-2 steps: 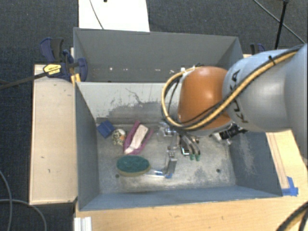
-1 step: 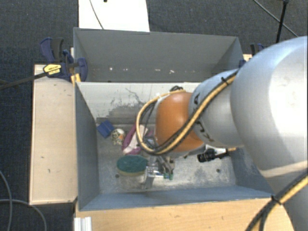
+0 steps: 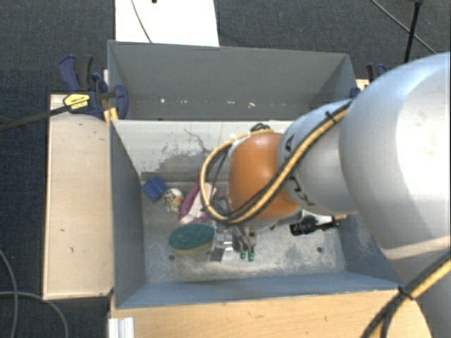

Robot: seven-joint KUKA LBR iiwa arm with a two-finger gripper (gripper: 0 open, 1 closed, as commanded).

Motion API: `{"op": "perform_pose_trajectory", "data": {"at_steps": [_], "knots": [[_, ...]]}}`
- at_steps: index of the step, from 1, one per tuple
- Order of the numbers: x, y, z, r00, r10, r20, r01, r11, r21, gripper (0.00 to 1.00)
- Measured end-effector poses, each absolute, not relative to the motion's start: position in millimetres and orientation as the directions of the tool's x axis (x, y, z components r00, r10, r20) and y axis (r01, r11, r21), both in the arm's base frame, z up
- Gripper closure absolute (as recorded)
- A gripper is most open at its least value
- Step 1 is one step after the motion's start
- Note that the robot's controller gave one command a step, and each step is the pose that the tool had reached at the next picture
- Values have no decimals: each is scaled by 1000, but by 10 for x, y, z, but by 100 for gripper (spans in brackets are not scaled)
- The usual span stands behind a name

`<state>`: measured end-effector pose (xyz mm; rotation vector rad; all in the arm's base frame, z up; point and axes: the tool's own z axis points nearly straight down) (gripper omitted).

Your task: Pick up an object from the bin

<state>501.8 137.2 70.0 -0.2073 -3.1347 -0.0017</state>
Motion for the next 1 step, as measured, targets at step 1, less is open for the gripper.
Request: {"op": "perform_pose_trajectory", "data": {"at_steps": [1], "knots": [[4941,1655,2249,-994,105,-8,105,994,5,100]]}}
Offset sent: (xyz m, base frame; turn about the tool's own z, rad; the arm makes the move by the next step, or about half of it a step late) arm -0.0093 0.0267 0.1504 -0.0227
